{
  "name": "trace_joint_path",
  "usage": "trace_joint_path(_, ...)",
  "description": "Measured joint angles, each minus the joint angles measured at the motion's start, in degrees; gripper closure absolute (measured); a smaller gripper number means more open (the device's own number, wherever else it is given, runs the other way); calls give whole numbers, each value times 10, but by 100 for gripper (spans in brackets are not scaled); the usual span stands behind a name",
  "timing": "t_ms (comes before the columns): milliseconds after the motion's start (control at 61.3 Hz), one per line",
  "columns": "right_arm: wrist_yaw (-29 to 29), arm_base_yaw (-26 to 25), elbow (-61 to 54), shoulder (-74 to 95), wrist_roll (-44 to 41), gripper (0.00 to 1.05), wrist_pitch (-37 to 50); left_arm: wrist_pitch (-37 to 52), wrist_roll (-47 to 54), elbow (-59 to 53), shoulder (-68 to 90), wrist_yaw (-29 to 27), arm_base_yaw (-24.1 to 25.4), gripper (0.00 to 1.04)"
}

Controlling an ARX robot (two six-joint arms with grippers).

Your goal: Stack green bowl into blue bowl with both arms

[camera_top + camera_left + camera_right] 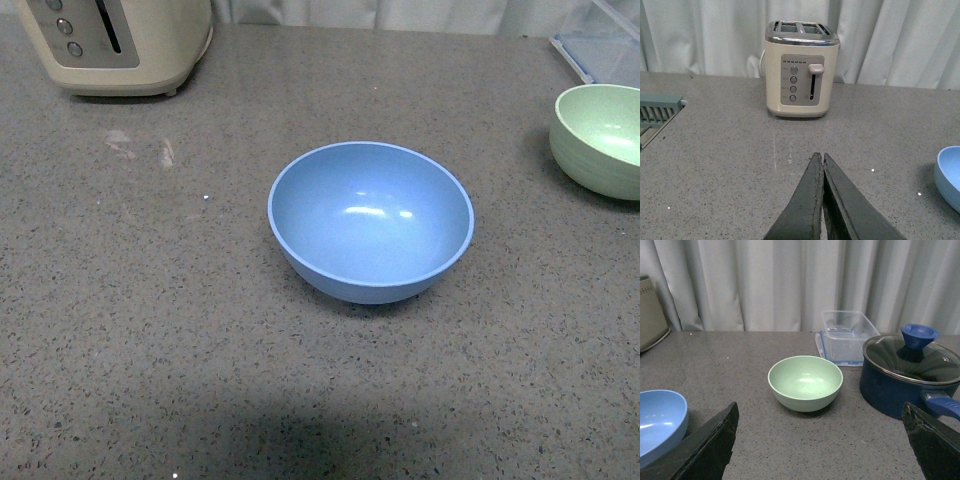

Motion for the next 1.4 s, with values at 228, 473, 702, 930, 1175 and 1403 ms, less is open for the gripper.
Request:
trace_joint_path(228,78,3,61,117,-20,9,-109,0,0,0,-1,0,0,60)
trace_joint_path(473,-39,-74,153,382,-30,9,21,0,0,0,-2,0,0,21)
trace_joint_path(702,-127,-91,278,647,-137,9,46,0,1,0,-2,0,0,6)
trace_joint_path(930,-192,-85,377,801,-256,9,31,0,1,0,-2,0,0,6)
trace_joint_path(1175,-211,-59,487,921,-351,9,11,0,1,0,-2,0,0,6)
trace_joint_path(1403,-229,-21,524,988,-402,9,-17,0,1,0,-2,0,0,6)
